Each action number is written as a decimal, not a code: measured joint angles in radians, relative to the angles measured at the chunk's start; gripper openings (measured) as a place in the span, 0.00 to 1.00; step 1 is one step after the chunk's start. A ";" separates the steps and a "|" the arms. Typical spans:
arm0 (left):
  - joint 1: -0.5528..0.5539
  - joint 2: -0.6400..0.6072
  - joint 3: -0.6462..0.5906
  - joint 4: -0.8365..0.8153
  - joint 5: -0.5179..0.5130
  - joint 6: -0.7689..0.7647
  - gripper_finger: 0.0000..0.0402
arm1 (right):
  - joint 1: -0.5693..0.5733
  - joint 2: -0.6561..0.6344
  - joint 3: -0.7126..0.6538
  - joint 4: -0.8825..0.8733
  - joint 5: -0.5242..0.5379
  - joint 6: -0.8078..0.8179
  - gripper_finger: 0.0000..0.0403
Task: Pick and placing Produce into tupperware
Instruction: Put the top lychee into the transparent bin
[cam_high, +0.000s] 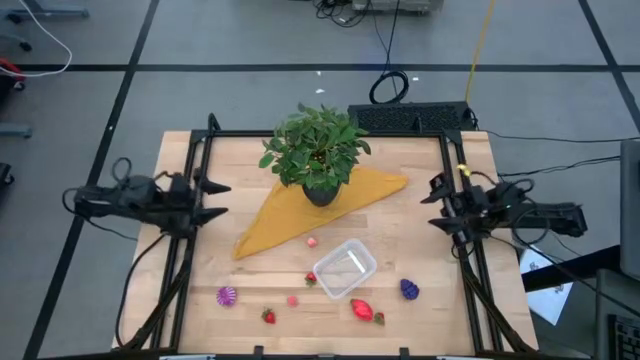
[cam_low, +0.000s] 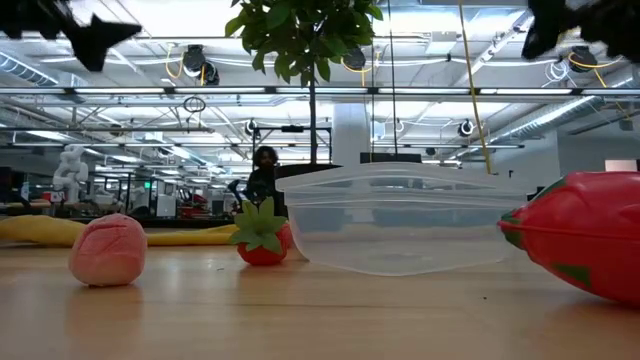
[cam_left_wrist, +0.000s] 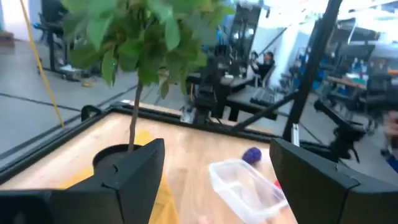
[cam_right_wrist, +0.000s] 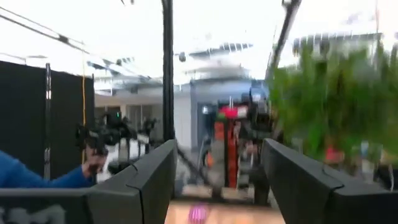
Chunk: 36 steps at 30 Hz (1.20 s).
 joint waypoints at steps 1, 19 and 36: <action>-0.008 0.025 0.050 -0.043 -0.001 -0.006 0.73 | 0.000 0.028 0.034 0.000 -0.009 -0.014 0.57; -0.157 0.767 0.573 -0.694 -0.033 -0.287 0.73 | 0.118 0.609 0.976 -0.742 0.292 -0.291 0.57; -0.305 1.197 0.573 -0.459 -0.022 -0.484 0.73 | 0.119 0.662 1.166 -0.706 0.521 -0.497 0.57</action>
